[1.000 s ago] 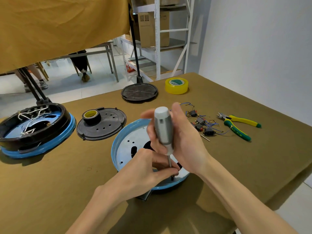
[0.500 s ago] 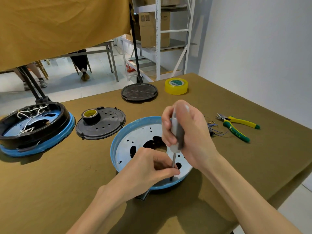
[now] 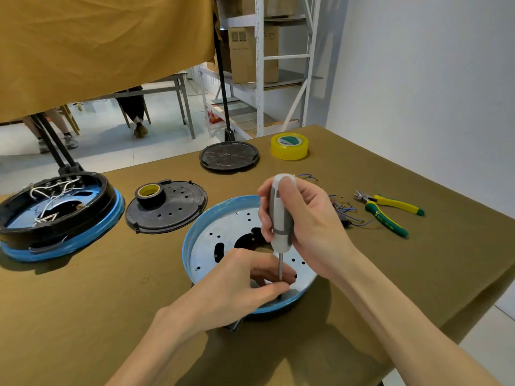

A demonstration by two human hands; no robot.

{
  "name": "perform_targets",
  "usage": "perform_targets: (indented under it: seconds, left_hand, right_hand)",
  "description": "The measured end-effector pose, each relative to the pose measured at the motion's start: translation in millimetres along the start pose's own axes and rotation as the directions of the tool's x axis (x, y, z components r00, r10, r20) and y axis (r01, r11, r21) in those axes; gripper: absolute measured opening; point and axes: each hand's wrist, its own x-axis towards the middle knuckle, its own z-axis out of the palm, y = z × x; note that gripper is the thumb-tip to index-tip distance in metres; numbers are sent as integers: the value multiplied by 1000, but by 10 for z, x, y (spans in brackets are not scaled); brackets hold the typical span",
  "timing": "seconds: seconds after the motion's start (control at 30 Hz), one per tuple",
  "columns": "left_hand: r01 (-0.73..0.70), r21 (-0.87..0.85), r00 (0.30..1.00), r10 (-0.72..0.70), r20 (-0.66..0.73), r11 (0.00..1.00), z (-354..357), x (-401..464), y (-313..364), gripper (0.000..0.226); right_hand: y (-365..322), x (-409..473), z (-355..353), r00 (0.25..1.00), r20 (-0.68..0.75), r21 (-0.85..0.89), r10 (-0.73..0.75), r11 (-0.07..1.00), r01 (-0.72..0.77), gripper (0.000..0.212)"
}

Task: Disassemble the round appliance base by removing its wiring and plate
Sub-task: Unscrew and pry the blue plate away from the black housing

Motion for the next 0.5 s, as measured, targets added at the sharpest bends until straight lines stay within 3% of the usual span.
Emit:
perform_targets:
  seconds: [0.13, 0.23, 0.33, 0.43, 0.5]
  left_hand:
    - [11, -51, 998, -14, -54, 999, -21, 12, 13, 3]
    - [10, 10, 991, -8, -135, 1000, 9, 31, 15, 16]
    - [-12, 9, 999, 13, -49, 1000, -29, 7, 10, 12]
    - [1, 82, 999, -5, 42, 997, -118, -42, 6, 21]
    - [30, 167, 995, -45, 90, 985, -146, -89, -9, 33]
  right_hand:
    - [6, -31, 17, 998, 51, 32, 27, 999, -29, 55]
    - [37, -52, 33, 1000, -21, -25, -15, 1000, 15, 50]
    - [59, -49, 34, 994, -104, -15, -24, 1000, 22, 46]
    - [62, -53, 41, 999, -30, 20, -17, 1000, 18, 37]
    - [54, -51, 65, 999, 32, 38, 26, 999, -28, 43]
